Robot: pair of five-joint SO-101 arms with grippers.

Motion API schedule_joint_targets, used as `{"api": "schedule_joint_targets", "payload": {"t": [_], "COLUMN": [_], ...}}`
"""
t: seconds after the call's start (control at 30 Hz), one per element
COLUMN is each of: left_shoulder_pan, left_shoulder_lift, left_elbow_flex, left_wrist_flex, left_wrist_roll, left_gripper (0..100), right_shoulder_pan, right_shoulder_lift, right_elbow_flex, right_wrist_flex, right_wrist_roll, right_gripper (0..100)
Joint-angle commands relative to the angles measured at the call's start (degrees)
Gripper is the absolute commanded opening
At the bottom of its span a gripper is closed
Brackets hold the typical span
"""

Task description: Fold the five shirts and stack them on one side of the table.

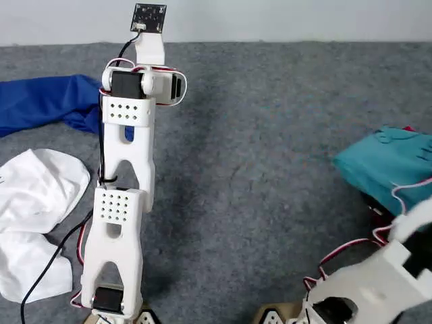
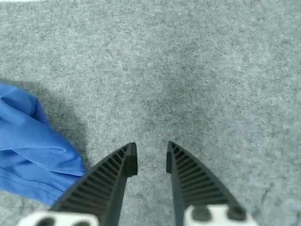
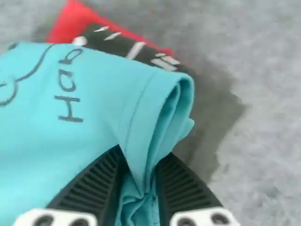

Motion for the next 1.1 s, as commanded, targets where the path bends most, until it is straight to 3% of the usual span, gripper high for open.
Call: {"api": "schedule_joint_targets", "payload": {"t": [0.0,0.37,0.6,0.7,0.9,1.07], "left_shoulder_pan": [0.8,0.8,0.8,0.8,-1.1,-7.6], "left_shoulder_lift": [-3.7,-3.7,-4.1,-4.1,-8.4,-17.1], "left_elbow_flex": [-0.3,-0.2,-0.5,-0.5,-4.2,-1.3], "left_wrist_flex": [1.2,1.2,1.2,1.2,1.2,1.3], "left_wrist_roll": [0.3,0.3,0.3,0.3,0.3,0.3], "left_gripper": [11,11,11,11,11,11], "right_shoulder_pan": [4.2,8.0,7.8,7.9,7.0,1.6], "right_shoulder_lift": [0.5,5.8,3.4,2.2,-3.0,-9.4], "right_elbow_flex": [-2.5,-2.7,-8.2,-13.2,-22.8,-23.5], "right_wrist_flex": [-1.3,-0.7,9.7,15.4,24.0,24.4], "right_wrist_roll": [0.9,1.0,3.8,4.0,3.7,4.1], "right_gripper": [1.0,2.7,35.0,44.1,49.0,49.0]}}
